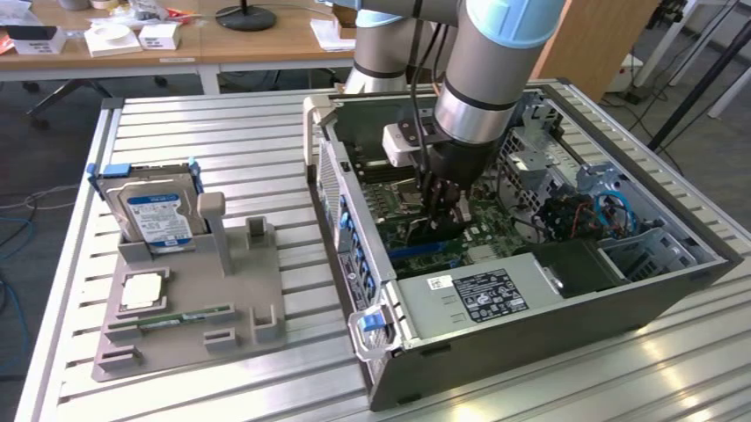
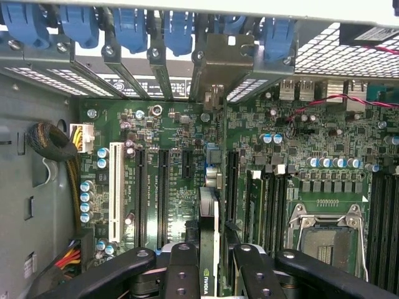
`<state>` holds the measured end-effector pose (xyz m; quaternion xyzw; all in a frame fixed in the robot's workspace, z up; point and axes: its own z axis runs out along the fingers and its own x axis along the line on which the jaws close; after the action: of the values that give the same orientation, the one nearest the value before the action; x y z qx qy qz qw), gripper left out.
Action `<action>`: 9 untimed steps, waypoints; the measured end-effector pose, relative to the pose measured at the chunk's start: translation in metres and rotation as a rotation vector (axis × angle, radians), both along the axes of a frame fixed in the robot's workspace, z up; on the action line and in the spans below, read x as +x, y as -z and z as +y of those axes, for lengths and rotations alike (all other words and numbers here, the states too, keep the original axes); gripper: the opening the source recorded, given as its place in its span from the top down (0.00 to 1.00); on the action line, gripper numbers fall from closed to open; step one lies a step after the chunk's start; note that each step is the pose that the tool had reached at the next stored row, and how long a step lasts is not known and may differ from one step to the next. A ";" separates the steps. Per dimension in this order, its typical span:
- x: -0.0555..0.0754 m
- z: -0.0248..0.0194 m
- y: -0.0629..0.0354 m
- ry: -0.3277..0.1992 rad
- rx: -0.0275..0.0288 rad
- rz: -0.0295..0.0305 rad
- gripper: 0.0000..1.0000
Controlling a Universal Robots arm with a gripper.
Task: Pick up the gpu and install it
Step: 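Insert the gpu into the slot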
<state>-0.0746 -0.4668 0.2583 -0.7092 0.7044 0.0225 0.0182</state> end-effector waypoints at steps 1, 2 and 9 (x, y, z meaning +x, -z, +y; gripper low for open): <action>0.000 -0.0002 0.0000 0.002 0.0000 0.0000 0.74; 0.000 -0.0002 0.0000 0.005 0.0000 0.0000 0.74; 0.000 -0.0003 0.0000 0.013 -0.0001 0.0000 0.74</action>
<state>-0.0743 -0.4671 0.2583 -0.7044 0.7092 0.0223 0.0183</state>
